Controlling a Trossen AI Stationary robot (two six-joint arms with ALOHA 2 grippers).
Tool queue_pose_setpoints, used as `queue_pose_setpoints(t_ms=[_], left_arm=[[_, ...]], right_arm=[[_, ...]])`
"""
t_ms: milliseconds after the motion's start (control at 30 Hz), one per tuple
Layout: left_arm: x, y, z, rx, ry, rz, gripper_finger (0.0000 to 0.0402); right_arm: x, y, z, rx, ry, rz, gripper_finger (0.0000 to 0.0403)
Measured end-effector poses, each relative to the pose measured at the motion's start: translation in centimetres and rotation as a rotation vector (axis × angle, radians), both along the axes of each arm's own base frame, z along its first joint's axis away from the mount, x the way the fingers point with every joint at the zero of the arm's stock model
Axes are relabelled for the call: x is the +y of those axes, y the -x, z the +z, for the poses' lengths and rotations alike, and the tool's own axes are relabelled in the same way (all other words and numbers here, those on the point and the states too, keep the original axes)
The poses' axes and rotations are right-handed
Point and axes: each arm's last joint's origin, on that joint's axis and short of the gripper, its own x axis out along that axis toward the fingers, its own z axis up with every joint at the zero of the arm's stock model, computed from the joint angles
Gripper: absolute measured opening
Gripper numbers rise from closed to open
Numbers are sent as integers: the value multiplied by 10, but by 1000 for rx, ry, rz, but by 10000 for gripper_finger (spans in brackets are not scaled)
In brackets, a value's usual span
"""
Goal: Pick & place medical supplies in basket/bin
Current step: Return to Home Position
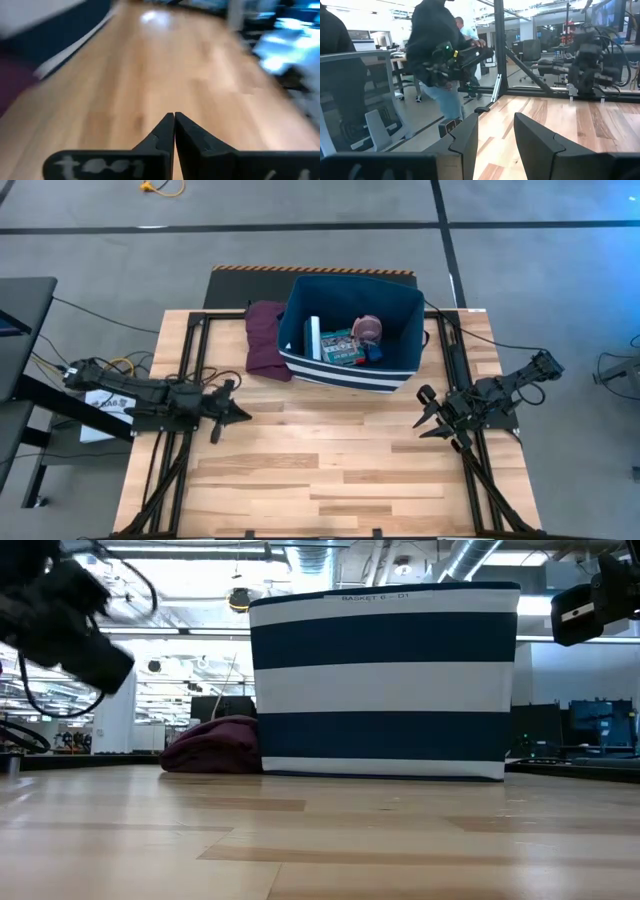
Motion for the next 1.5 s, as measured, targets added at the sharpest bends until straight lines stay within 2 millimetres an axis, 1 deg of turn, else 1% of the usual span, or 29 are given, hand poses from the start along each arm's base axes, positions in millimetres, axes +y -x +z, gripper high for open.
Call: queue_pose_setpoints(t_ms=[67, 100, 267, 367, 433, 533, 700, 767, 867, 1500], left_arm=[[-1, 2, 8, -99, -47, -83, 0], [-1, 3, 13, -154, -74, -94, 0], [5, 11, 36, -419, -158, 10, 0], [7, 17, 42, -494, -159, 37, 0], [7, 17, 43, -507, -151, 39, 0], [7, 16, 42, -487, -120, 41, 0], [7, 15, 30, -368, -136, 29, 0], [7, 15, 23, -295, -151, 21, 0], [7, 16, 20, -244, -160, 12, 0], [7, 15, 19, -229, -161, 14, 0]], right_arm=[[0, 0, 0, 1, 0, 0, 120], [0, 0, 0, 0, 0, 0, 120], [0, 0, 0, 0, 0, 0, 120], [0, 0, 0, 1, 0, 0, 120], [0, 0, 0, 1, 0, 0, 120], [0, 0, 0, 3, 1, 0, 120], [0, 0, -1, 10, 4, 0, 120], [0, 0, -1, 10, 5, 0, 120], [0, 0, -3, 26, 12, 0, 120], [0, 0, -5, 44, 21, 0, 120]])
